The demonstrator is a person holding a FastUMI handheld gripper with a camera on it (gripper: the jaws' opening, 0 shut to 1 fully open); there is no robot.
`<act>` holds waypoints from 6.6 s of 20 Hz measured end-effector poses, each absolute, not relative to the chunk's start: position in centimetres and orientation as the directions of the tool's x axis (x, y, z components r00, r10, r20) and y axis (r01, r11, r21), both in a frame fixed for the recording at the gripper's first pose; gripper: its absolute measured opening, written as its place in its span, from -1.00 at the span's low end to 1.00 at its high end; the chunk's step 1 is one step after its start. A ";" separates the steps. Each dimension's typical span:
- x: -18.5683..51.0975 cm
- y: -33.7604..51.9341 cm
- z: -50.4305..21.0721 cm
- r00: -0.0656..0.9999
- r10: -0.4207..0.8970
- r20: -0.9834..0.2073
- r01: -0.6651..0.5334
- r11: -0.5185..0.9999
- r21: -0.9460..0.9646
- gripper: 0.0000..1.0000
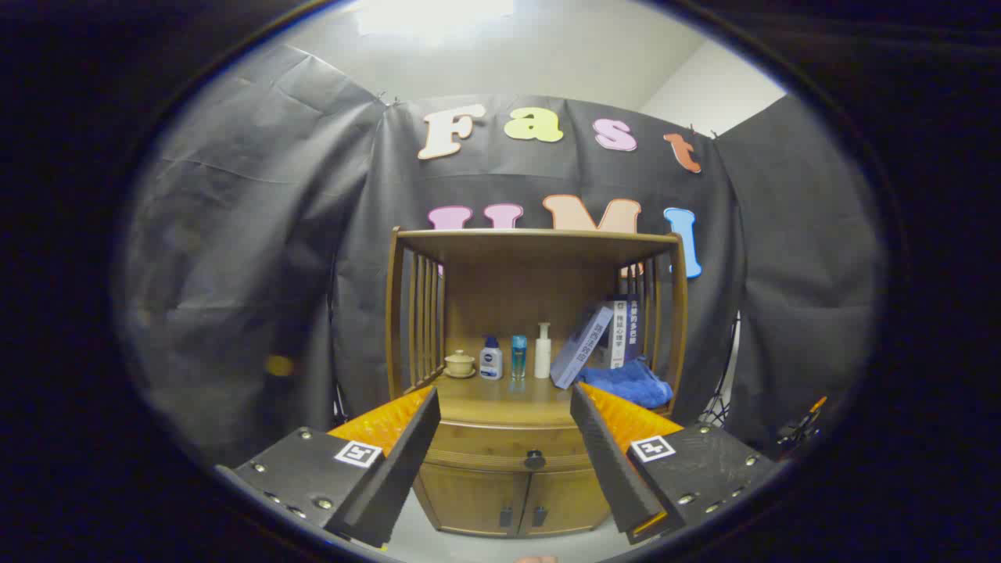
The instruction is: Pull open the drawer, take out the items inside it, and place them on the countertop above the cabinet.
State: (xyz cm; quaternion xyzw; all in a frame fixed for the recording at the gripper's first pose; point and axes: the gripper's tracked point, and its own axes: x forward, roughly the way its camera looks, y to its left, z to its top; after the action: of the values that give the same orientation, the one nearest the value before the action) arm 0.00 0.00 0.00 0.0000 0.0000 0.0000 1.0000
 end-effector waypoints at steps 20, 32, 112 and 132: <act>-1.0 0.7 0.2 1.000 0.003 0.027 -0.002 1.000 -0.011 0.99; 1.6 -1.0 -2.3 0.999 -0.029 0.016 0.029 1.000 -0.005 1.00; -2.2 -4.5 -24.7 0.956 -0.009 -0.294 0.020 0.999 0.036 1.00; 10.9 -4.0 -13.8 0.892 0.006 -0.452 -0.013 1.000 -0.014 1.00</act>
State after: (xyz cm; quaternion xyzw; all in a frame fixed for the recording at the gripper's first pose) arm 10.93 -3.99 -13.75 -0.0084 0.2321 0.0049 0.9726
